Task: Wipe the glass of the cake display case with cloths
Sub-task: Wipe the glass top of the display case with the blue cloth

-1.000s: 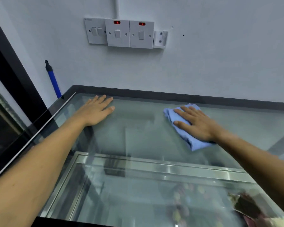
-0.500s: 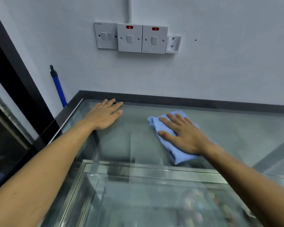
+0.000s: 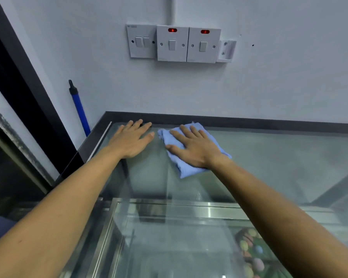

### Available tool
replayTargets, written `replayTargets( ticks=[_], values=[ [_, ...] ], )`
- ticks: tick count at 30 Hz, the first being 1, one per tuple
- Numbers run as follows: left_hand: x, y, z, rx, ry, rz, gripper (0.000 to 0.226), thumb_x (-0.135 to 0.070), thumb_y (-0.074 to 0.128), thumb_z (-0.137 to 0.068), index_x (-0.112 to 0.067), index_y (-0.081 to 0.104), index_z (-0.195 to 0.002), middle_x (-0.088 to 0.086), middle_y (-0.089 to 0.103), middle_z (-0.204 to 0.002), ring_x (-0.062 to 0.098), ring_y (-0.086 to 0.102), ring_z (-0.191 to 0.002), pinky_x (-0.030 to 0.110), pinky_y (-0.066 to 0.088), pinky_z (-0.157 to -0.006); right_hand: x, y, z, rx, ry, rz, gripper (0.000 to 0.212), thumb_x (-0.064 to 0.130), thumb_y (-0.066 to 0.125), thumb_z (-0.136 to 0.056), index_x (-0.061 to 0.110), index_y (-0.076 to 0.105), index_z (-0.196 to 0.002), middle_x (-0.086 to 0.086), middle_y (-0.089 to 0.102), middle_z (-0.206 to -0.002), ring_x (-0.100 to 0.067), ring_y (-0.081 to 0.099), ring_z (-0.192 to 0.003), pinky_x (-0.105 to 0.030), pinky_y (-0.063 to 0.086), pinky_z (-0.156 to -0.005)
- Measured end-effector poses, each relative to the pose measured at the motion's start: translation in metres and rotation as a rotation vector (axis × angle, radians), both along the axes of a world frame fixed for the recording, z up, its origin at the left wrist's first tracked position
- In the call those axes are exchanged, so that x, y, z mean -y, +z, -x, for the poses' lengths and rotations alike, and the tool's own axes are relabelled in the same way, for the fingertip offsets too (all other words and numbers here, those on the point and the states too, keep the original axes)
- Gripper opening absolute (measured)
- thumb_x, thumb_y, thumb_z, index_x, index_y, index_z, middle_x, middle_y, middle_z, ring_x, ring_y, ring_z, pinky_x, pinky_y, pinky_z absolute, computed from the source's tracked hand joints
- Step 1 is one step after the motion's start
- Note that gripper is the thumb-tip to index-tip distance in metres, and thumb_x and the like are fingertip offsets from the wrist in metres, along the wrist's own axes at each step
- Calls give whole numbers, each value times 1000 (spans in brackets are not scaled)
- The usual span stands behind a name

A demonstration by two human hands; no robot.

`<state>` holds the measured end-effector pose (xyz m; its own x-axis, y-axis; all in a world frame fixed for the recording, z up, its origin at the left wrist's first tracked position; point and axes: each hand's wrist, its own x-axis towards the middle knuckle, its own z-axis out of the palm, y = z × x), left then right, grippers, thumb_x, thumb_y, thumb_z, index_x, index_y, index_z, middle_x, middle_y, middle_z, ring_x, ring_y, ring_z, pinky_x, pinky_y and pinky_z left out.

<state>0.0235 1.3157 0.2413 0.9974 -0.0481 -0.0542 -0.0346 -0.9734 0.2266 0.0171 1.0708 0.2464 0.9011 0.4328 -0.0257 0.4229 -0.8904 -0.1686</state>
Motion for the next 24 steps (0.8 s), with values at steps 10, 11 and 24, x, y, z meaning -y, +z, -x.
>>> replayTargets(
  ticks=[10,11,24],
  values=[
    [-41,3,7,-20,-90,-54,74,-75,19,-99,-43,3,-164,-6,-4,-174,21,-6,-160,45,-5,-130,147,4,-35,24,-421,30,105,96,7,-76,38,21,-162,-2,15,-172,-29,13,-158,-49,9,-127],
    [-43,1,9,-9,-90,-57,75,-75,18,-99,-42,3,-164,-6,-4,-174,20,-6,-160,46,-6,-130,133,3,-54,32,-493,42,92,87,15,-87,36,20,-163,-4,15,-172,-32,13,-157,-52,10,-126],
    [-66,3,3,-11,-39,0,61,-55,8,-108,-36,4,-166,-4,-4,-174,22,-5,-160,43,-2,-130,58,-2,56,18,-2,11,93,95,2,-78,51,14,-159,12,10,-172,-13,4,-159,-38,2,-129]
  ],
)
